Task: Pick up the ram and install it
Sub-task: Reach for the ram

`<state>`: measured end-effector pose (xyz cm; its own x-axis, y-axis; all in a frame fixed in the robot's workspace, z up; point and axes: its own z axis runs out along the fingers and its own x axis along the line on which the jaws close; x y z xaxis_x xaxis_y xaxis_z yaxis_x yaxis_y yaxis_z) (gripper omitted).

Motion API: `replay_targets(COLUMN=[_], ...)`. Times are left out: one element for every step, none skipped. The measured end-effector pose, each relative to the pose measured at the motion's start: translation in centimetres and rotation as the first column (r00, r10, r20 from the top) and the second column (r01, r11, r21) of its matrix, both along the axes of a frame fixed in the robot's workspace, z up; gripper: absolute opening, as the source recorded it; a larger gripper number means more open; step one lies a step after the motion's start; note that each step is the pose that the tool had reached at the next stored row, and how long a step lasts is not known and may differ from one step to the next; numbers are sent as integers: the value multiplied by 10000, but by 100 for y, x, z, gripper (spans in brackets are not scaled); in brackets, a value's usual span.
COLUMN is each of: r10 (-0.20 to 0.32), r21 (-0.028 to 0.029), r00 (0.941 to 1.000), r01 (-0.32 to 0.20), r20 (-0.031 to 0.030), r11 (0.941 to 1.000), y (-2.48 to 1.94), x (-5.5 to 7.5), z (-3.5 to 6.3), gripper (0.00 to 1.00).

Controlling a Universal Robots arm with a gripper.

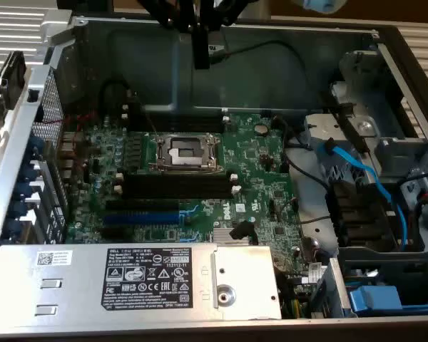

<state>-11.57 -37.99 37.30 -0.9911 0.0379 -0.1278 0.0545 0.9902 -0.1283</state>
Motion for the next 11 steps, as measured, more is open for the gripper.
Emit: replay_targets(r10=[0, 0, 0, 0, 0, 0, 0, 0, 0, 0, 0], r21=[0, 0, 0, 0, 0, 0, 0, 0, 0, 0, 0], r00=[10000, 10000, 10000, 10000, 10000, 10000, 10000, 10000, 10000, 10000, 10000], r01=[0, 0, 0, 0, 0, 0, 0, 0, 0, 0, 0], r20=[0, 0, 0, 0, 0, 0, 0, 0, 0, 0, 0], r11=[10000, 10000, 10000, 10000, 10000, 10000, 10000, 10000, 10000, 10000, 10000], y=[0, 0, 0, 0, 0, 0, 0, 0, 0, 0, 0], x=[0, 0, 0, 0, 0, 0, 0, 0, 0, 0, 0], z=[0, 0, 0, 0, 0, 0, 0, 0, 0, 0, 0], gripper=[10, 10, 10, 10, 10, 10, 10, 10, 10, 10, 10])
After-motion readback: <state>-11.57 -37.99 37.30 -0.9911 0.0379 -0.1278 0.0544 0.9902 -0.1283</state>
